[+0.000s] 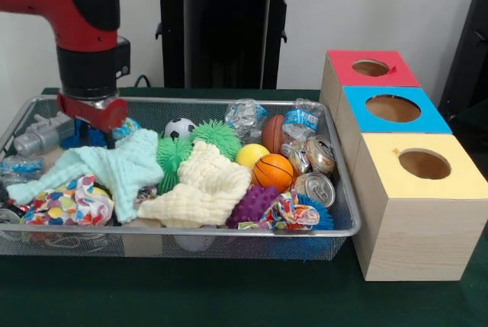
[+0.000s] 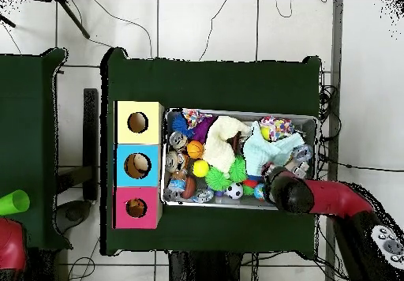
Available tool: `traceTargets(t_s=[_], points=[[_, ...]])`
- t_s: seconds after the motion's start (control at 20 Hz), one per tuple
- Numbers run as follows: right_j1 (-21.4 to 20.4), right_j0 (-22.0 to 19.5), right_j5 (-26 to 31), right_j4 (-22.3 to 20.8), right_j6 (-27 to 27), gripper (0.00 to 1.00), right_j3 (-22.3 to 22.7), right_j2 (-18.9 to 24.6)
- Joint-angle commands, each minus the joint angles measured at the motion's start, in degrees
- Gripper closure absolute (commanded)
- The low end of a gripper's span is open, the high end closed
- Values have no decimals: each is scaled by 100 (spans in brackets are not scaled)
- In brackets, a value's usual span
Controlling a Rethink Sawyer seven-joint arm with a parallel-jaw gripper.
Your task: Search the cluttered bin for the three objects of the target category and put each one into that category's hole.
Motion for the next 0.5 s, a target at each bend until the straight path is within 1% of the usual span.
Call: traceTargets(t_s=[0.05, 0.2, 0.3, 0.35, 0.5], points=[[730, 654, -678, -551, -55, 0, -438, 10], [668, 772, -692, -323, 165, 0, -353, -27], [515, 719, -554, -40, 208, 0, -160, 125], [403, 720, -444, 115, 242, 0, -62, 194], [37, 929, -138, 539, 528, 0, 162, 197]])
